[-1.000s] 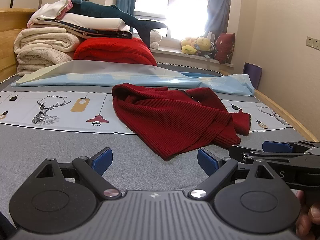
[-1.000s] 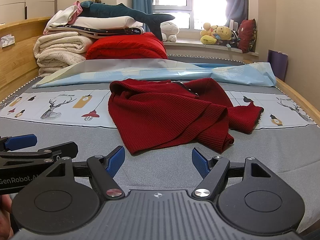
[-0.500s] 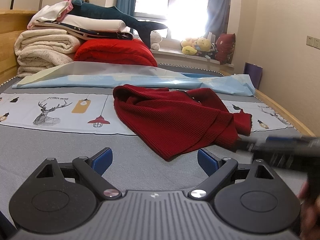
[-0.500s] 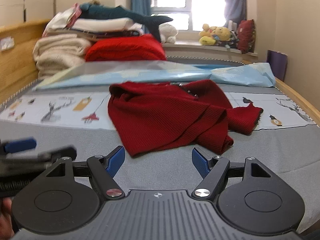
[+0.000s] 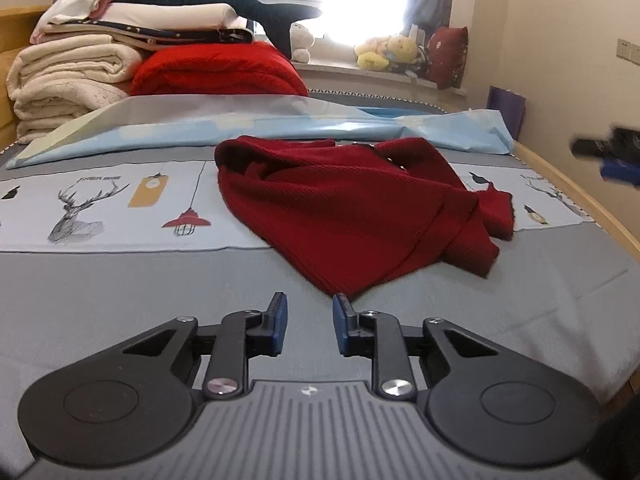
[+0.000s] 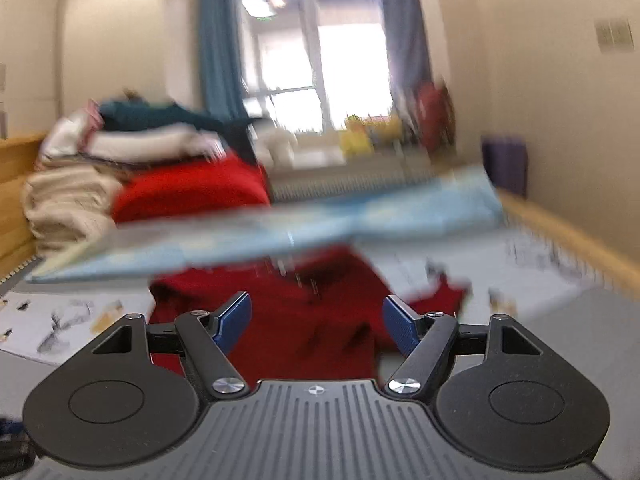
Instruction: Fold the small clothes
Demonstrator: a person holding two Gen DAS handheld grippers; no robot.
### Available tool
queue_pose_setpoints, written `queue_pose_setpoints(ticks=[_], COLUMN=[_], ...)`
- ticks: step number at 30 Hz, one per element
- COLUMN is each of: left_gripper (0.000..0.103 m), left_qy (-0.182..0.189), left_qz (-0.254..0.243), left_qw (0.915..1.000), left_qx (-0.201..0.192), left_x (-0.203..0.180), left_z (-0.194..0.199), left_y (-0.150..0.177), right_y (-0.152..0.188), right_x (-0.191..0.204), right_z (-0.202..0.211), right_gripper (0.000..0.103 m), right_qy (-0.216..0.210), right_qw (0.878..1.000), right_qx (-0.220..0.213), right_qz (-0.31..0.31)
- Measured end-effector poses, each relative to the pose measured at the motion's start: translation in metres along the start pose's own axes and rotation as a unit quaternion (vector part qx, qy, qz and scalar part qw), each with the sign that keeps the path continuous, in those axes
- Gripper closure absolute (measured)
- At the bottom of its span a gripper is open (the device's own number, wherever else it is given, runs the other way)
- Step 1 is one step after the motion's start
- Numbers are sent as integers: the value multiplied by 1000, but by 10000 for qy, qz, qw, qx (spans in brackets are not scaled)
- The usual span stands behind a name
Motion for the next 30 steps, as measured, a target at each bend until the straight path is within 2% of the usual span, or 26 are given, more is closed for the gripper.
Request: queue_pose_setpoints(ticks=[3, 8, 11, 14, 17, 18, 19, 21, 24, 25, 27, 30], left_gripper=[77, 75, 74, 74, 71, 67, 66, 66, 91, 95, 98, 98], left_qy=[16, 92, 92, 159, 315, 366, 286, 97, 331, 404, 522, 458], left_qz=[132, 500, 1172, 1810, 1975, 1949, 1819, 1399, 840, 623, 99, -639], left_qw=[9997, 9964, 9868, 9754, 9698, 9671, 9680, 9734, 9770, 9790, 9838, 9858], left_qx=[196, 681, 1111, 1248, 1397, 1591, 1704, 1812, 1930, 1899, 1711, 1483], left_x=[-1, 2, 15, 25, 17, 10, 6, 2, -2, -1, 13, 53], left_z=[-41, -117, -158, -184, -203, -211, -218, -226, -222, -217, -198, -168], left_y=[-12, -15, -10, -9, -13, -12, -13, -17, -24, -27, -38, -48], right_y=[-6, -8, -10, -12, -15, -16, -16, -16, -14, -14, -14, -13], right_x=[-2, -3, -7, -12, -20, -21, -23, -27, -26, -27, -29, -33], right_z=[1, -5, -8, -12, -15, -15, -16, -19, -21, -21, -21, -23], right_gripper=[37, 37, 37, 37, 37, 37, 37, 37, 37, 37, 37, 37], right_qy=[-120, -277, -270, -255, -222, -222, -218, -182, -113, -73, -38, 10], right_qw=[9997, 9994, 9994, 9996, 9996, 9994, 9993, 9992, 9995, 9997, 9996, 9994], right_qx=[-219, -158, -145, -86, -72, -61, -48, -21, 7, -1, 12, 51], right_qz=[22, 148, 128, -33, -183, -249, -310, -358, -278, -238, -265, -344])
Point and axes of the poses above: each gripper's, at about its wrist camera, not at the fingertips, and z roughly against the way its jaws point, x to its left, y to its underside, the point moved 8 cm from there along -z, roughly the way its jaws point
